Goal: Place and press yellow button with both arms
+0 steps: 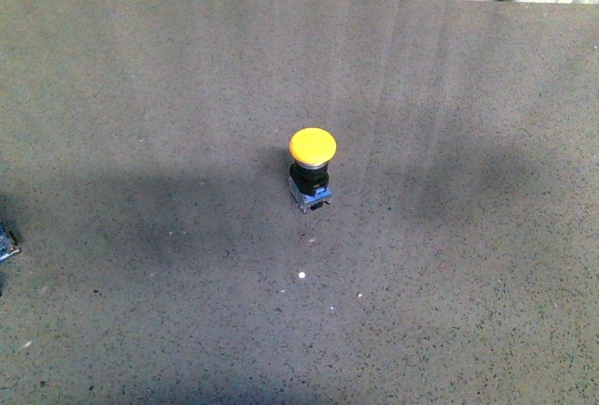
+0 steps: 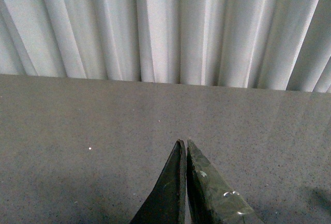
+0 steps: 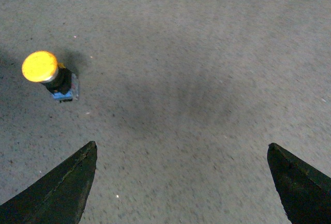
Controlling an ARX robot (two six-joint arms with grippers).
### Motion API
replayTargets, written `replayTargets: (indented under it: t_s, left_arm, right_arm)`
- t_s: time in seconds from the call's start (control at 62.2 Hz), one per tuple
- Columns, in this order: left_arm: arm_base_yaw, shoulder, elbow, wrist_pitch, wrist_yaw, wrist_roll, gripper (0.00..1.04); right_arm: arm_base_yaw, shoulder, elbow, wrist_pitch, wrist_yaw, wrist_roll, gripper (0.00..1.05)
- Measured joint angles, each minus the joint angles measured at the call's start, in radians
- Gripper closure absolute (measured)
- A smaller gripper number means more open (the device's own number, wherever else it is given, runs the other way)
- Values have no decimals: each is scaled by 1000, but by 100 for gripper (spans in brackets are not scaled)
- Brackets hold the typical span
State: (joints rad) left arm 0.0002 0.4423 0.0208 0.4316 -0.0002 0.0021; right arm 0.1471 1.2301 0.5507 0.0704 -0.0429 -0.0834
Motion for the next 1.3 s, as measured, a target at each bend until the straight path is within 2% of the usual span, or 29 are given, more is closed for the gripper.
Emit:
replayTargets:
  t_s: [0.113, 0.273, 0.579, 0.852, 0.884, 0.933, 1.303]
  left_arm:
    - [0, -40, -8, -34, 0, 0, 103]
    - [0, -116, -8, -105, 0, 0, 103]
    - [0, -216, -8, -203, 0, 0, 103]
    - [0, -296, -8, -290, 0, 0, 103]
    - [0, -359, -8, -380, 1, 0, 103]
    - [0, -404, -8, -421, 0, 0, 103]
    - [0, -426, -8, -432, 0, 0, 103]
  right_arm:
    - [109, 194, 121, 44, 46, 16, 9]
    - [216, 404, 289, 41, 100, 44, 10]
    - [295, 504, 379, 10, 125, 78, 62]
    - [306, 524, 381, 1, 122, 90, 104]
    - [306, 526, 382, 0, 120, 96, 103]
    - [306, 530, 384, -1, 116, 98, 103]
    - [310, 570, 402, -13, 89, 119, 103]
